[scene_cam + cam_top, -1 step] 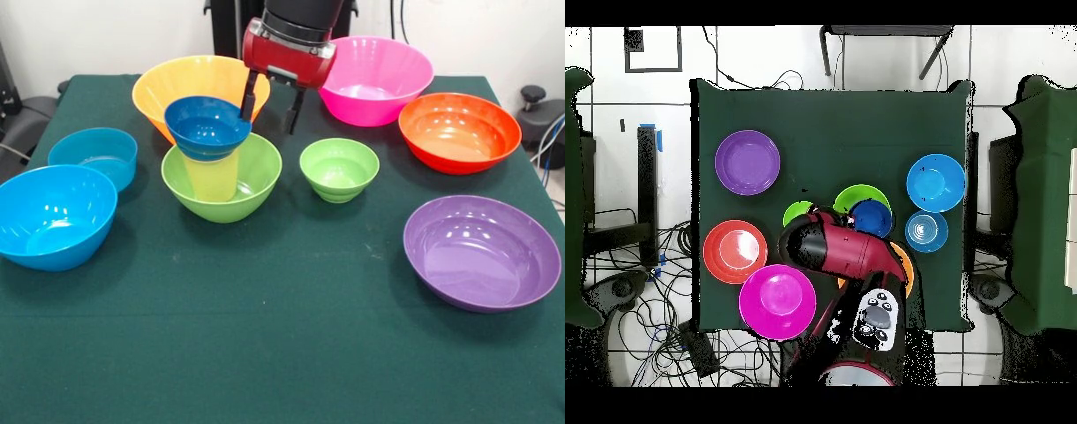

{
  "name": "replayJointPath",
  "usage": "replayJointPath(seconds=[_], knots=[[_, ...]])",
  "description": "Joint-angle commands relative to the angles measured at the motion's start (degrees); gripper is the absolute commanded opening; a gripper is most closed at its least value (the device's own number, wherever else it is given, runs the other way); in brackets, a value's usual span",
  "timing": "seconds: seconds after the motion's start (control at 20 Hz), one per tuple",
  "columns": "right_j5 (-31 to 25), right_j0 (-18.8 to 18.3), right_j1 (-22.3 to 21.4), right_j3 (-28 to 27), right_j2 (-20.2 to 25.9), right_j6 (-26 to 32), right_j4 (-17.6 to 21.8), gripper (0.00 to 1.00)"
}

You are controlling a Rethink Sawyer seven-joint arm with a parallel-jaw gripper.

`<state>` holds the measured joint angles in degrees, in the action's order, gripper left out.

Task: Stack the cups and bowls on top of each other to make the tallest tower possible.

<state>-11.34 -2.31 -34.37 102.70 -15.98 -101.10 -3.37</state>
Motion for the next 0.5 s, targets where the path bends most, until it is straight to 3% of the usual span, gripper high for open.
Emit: replayJointPath(seconds=[0.05, 0.5], knots=[[-6.32, 2.6, 0.93, 0.75, 6.67, -11.51, -3.78, 1.0], [-8.62, 5.79, 1.94, -0.73, 4.02, -13.28, -7.37, 1.0]])
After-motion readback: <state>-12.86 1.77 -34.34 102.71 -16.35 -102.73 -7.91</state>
